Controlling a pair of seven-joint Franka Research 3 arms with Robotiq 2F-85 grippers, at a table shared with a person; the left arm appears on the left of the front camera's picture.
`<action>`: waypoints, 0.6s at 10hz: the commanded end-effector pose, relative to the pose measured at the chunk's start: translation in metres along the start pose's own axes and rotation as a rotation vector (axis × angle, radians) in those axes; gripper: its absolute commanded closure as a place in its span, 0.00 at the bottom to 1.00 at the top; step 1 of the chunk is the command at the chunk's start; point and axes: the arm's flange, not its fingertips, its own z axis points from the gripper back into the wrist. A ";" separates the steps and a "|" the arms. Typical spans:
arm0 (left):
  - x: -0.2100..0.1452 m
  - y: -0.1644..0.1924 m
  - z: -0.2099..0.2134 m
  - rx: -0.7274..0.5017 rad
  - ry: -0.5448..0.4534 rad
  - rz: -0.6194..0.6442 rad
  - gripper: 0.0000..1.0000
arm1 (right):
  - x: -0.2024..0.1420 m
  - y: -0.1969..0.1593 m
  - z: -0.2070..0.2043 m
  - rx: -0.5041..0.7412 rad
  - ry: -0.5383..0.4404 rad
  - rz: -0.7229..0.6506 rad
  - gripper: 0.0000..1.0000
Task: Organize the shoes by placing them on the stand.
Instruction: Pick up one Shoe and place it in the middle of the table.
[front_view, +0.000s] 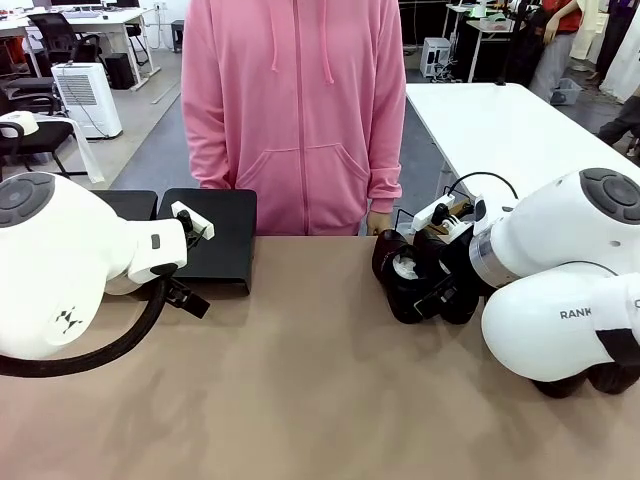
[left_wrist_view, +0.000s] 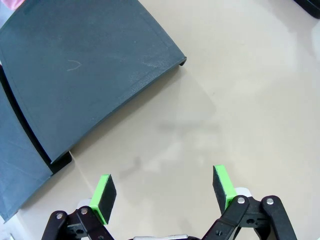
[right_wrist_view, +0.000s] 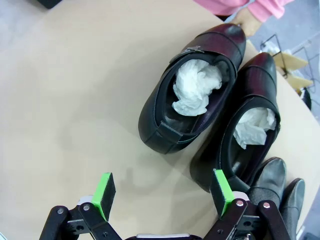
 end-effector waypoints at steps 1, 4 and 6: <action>0.003 -0.001 0.031 0.056 -0.056 -0.032 0.00 | -0.002 -0.014 0.024 0.027 0.003 -0.012 0.00; -0.001 0.022 0.098 -0.045 -0.058 0.005 0.00 | -0.009 -0.049 0.105 0.133 -0.051 -0.032 0.00; -0.008 0.045 0.140 -0.201 -0.106 0.055 0.00 | -0.023 -0.079 0.149 0.222 -0.086 -0.063 0.00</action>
